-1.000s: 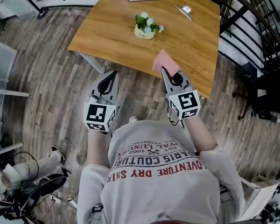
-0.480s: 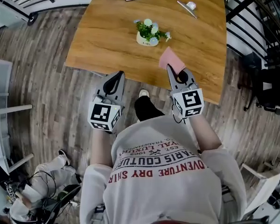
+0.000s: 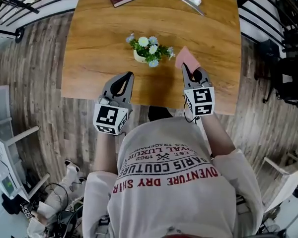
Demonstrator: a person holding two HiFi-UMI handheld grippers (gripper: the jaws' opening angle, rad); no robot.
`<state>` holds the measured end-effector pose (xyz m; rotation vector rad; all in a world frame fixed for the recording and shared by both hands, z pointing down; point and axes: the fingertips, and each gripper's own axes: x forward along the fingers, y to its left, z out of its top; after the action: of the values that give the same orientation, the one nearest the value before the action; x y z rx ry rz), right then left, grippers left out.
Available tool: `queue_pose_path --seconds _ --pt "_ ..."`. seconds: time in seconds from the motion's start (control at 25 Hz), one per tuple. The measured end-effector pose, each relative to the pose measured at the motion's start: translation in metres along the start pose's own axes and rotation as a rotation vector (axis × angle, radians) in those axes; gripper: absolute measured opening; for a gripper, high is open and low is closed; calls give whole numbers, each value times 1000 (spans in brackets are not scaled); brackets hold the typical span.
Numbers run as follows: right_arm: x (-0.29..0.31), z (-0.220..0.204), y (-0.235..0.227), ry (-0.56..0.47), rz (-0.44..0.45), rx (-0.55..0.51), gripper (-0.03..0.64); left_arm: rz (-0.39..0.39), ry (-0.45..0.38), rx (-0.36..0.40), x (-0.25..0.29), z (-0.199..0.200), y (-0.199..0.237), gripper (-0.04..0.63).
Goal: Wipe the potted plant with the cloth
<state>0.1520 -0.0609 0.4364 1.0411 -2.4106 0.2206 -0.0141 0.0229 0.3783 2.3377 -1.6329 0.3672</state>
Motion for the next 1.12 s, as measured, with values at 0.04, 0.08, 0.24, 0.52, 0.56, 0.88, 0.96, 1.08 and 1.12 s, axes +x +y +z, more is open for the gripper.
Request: queue_pose_path --seconds 0.04,0.08,0.24,0.52,0.56,0.88,0.96,1.08,1.12 --pt "6 -8 -4 26 -5 11 35 -13 14 6 10 -4 1 17" --pt "13 -17 -9 49 -5 20 35 -23 26 13 19 -9 3 17" --pt "40 -45 -22 119 2 32 35 -38 49 -6 51 -30 10 17" --pt "83 -67 -6 195 44 23 35 -117 105 -9 86 -63 22 17" --pt "87 -70 -4 202 50 18 35 -127 115 -9 90 -67 22 17" --pt "111 -73 19 210 75 -53 35 -206 180 41 111 -83 23 17" --pt "114 -73 27 208 90 -95 35 -215 186 28 113 -83 26 17" --pt "116 -71 36 209 98 -149 35 -221 184 9 117 -79 33 17" --pt "115 -71 38 212 93 -156 35 -227 181 8 117 -78 33 17"
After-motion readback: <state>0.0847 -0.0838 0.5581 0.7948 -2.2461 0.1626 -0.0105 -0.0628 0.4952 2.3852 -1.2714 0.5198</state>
